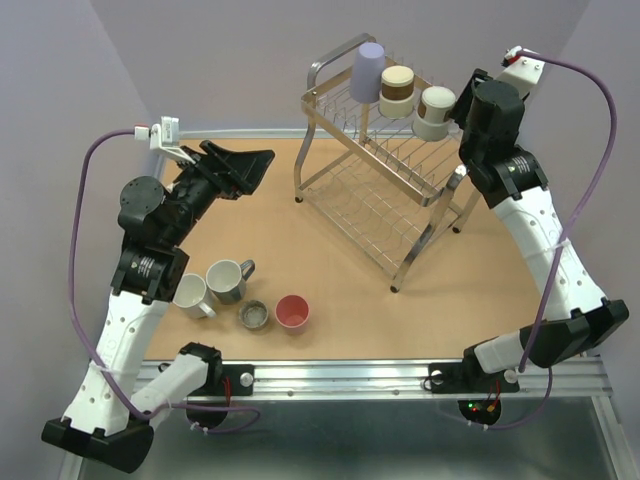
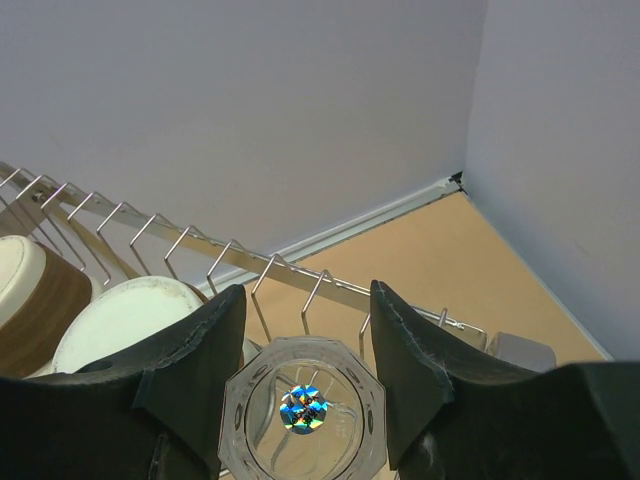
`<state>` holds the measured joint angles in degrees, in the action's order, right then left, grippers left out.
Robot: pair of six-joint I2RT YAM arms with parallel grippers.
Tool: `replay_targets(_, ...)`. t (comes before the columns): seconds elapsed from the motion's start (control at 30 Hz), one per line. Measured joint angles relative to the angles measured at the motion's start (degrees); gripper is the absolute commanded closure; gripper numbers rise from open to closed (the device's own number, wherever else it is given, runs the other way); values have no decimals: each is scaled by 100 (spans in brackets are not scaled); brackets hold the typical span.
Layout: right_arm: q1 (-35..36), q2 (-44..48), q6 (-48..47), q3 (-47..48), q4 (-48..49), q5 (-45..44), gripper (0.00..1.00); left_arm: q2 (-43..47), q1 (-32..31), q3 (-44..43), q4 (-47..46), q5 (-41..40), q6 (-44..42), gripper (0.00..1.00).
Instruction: Load the cups into the dish rack
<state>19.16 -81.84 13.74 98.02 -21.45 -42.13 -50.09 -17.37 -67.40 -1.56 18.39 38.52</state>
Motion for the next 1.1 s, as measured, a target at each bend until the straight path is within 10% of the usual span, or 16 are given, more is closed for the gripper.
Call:
replay_targets(0.87, -72, 103, -79, -181, 153, 273, 99, -310, 61, 144, -234, 116, 0, 16)
replay_targets(0.97, -72, 129, -33, -216, 155, 280, 91, -354, 61, 149, -247, 118, 0, 16)
replay_targets(1.1, -72, 190, 26, -289, 155, 289, 47, -376, 63, 203, -249, 129, 0, 16)
